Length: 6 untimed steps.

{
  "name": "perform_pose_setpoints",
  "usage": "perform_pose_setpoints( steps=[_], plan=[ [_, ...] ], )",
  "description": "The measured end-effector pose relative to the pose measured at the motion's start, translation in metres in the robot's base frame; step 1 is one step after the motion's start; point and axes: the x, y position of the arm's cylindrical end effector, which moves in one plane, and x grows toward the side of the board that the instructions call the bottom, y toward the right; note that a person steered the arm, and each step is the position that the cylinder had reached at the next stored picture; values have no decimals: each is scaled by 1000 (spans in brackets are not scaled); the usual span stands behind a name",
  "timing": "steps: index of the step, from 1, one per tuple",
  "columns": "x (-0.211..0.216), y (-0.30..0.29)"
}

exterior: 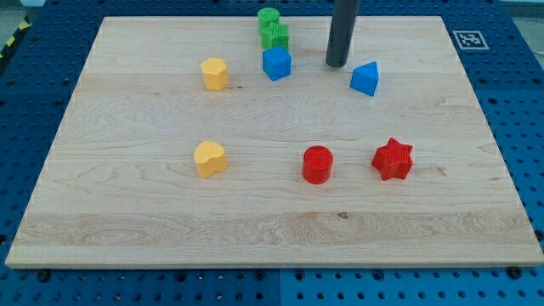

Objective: Move the green circle to the top left of the green star

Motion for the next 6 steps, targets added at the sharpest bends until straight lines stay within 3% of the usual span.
perform_pose_setpoints(
  steps=[2,6],
  plan=[
    [-74,-42],
    [-83,-99]
  ],
)
